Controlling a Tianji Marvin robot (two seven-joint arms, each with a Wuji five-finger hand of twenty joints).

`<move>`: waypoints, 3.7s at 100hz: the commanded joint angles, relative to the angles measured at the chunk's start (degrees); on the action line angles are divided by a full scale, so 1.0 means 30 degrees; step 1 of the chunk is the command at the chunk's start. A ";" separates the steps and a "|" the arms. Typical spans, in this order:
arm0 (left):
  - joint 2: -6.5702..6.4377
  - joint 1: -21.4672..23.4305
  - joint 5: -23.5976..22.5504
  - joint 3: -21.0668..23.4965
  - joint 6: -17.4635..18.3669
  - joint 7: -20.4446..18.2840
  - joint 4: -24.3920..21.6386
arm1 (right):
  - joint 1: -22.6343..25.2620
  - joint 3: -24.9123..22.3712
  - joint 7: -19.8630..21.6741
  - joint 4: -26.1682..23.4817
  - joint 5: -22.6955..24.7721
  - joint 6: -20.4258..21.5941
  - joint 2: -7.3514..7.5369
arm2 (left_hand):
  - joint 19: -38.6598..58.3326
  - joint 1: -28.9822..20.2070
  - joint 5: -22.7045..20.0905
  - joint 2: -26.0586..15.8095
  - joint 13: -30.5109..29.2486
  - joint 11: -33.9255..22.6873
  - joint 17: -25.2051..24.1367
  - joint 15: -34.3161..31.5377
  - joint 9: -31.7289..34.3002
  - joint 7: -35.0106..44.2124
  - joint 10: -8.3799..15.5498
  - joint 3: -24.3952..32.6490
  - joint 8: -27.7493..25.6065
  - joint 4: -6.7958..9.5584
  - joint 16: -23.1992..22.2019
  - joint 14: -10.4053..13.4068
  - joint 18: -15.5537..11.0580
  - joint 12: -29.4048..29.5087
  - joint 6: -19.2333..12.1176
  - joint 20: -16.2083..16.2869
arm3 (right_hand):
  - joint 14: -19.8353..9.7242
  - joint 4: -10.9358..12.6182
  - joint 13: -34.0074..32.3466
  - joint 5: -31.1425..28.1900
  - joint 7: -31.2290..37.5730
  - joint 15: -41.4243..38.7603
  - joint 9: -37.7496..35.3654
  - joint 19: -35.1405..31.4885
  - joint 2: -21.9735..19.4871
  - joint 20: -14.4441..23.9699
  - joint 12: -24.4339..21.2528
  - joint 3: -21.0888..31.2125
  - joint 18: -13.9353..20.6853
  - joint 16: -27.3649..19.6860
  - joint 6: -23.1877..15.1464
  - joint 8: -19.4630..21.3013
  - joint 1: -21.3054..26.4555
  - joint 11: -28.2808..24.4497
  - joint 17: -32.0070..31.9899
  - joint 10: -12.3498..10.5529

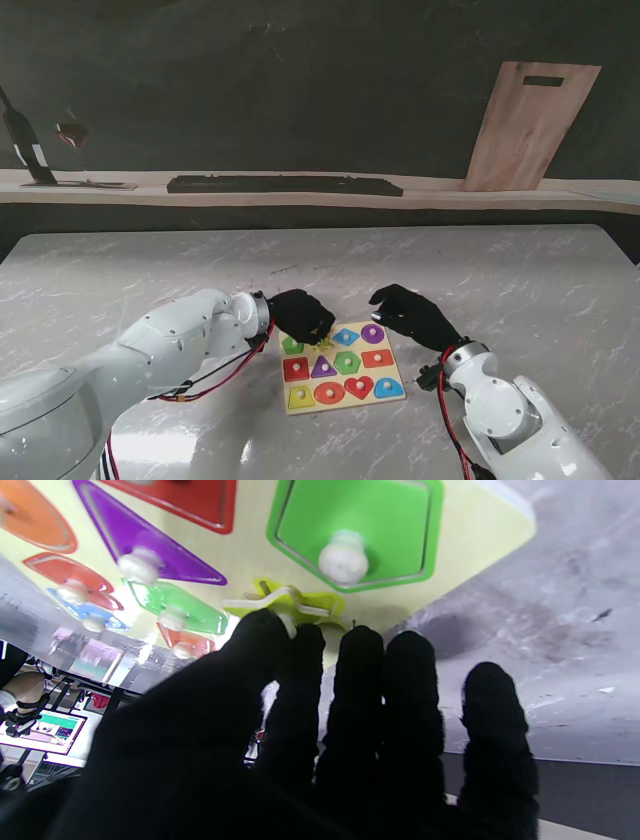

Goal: Fit puzzle pieces into a puzzle board

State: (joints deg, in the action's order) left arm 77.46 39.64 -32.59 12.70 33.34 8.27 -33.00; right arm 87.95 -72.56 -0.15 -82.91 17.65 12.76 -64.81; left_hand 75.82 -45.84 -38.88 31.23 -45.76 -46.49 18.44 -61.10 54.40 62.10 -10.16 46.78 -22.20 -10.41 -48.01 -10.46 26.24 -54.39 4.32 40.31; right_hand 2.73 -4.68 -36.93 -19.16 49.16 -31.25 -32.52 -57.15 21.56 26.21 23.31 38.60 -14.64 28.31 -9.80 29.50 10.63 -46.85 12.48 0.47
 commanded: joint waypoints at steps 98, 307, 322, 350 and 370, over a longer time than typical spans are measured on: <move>0.0692 -0.0338 0.0095 -0.0408 -0.0529 0.0524 0.1106 | 0.0150 0.0029 0.0037 -0.0167 0.0088 -0.0026 -0.0020 | 0.0340 -0.1554 0.0420 -0.1326 0.0314 -0.0509 -0.0195 -0.0389 -0.0565 0.0411 -0.0181 -0.1275 -0.0320 0.0070 -0.0405 -0.0036 -0.1108 -0.0109 -0.0693 0.0490 | -0.0028 0.0684 -0.0346 -0.0342 -0.0238 -0.0252 -0.0387 -0.0410 -0.0274 0.0209 0.0148 -0.0430 -0.0137 0.0113 -0.0106 -0.0253 0.0160 -0.0306 -0.0067 -0.0363; -0.0894 -0.0691 -0.2002 -0.1394 -0.3195 -0.0557 -0.1685 | 0.0310 -0.0132 -0.0011 -0.0305 0.0080 0.0166 -0.0017 | -0.0385 0.2646 0.1537 -0.3832 0.1609 -0.0239 -0.1168 0.0956 -0.2967 -0.3000 -0.0862 -0.8399 -0.4231 0.1581 -0.0026 -0.0891 -0.0540 0.2206 0.1720 0.0430 | -0.0044 0.0685 -0.0447 -0.0435 -0.0232 -0.0280 -0.0525 -0.0429 -0.0272 0.0214 0.0149 -0.0440 -0.0154 0.0135 -0.0113 -0.0237 0.0174 -0.0310 -0.0020 -0.0363; -0.1222 -0.0554 -0.2153 -0.1086 -0.3657 -0.0659 -0.2189 | 0.0310 -0.0132 -0.0015 -0.0304 0.0081 0.0169 -0.0018 | -0.0600 0.0575 0.2718 -0.5699 0.2112 0.0886 -0.1563 0.1572 -0.4269 -0.5481 -0.1302 -1.4092 -0.3316 0.1919 -0.0054 -0.0992 -0.0570 0.3098 0.2169 0.0272 | -0.0034 0.0686 -0.0445 -0.0440 -0.0231 -0.0278 -0.0533 -0.0430 -0.0270 0.0212 0.0152 -0.0439 -0.0148 0.0134 -0.0114 -0.0238 0.0172 -0.0315 -0.0005 -0.0363; -0.1638 -0.0210 -0.2134 -0.0399 -0.4186 -0.0842 -0.2854 | 0.0331 -0.0134 -0.0018 -0.0304 0.0098 0.0267 -0.0012 | -0.1116 0.0305 0.4075 -0.7241 0.3424 0.4254 -0.2463 0.3031 -0.6783 -1.0689 -0.1990 -1.6262 -0.0092 0.2097 0.0442 -0.1290 -0.0559 0.5948 0.3363 0.0019 | -0.0010 0.0688 -0.0465 -0.0447 -0.0228 -0.0282 -0.0537 -0.0429 -0.0269 0.0211 0.0149 -0.0435 -0.0169 0.0137 -0.0123 -0.0237 0.0183 -0.0307 -0.0021 -0.0358; -0.2414 0.0582 -0.2174 0.1132 -0.4856 -0.1324 -0.4416 | 0.0369 -0.0129 -0.0011 -0.0331 0.0105 0.0392 -0.0003 | -0.1464 0.1050 0.4484 -0.7741 0.4674 0.6694 -0.3037 0.5071 -0.8489 -1.2438 -0.2284 -1.6299 0.1235 0.2160 0.1375 -0.1459 -0.0707 0.8750 0.3500 -0.0181 | -0.0024 0.0688 -0.0475 -0.0453 -0.0233 -0.0285 -0.0539 -0.0430 -0.0269 0.0209 0.0149 -0.0435 -0.0163 0.0139 -0.0096 -0.0239 0.0177 -0.0305 -0.0013 -0.0380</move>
State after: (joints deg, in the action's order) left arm 71.01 40.78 -39.67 15.24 19.30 4.67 -45.13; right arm 88.58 -73.09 -0.17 -83.45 17.75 13.59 -64.78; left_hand 72.11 -44.34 -27.28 10.07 -33.70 -28.66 10.69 -48.01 31.48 26.12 -15.27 -0.58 -20.02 -5.56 -45.14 -11.36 26.24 -30.16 13.42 40.57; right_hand 2.73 -4.68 -36.93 -19.84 49.16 -31.25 -32.52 -57.17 21.56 26.21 23.31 38.60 -14.64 28.32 -9.79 29.50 10.63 -46.85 12.52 0.47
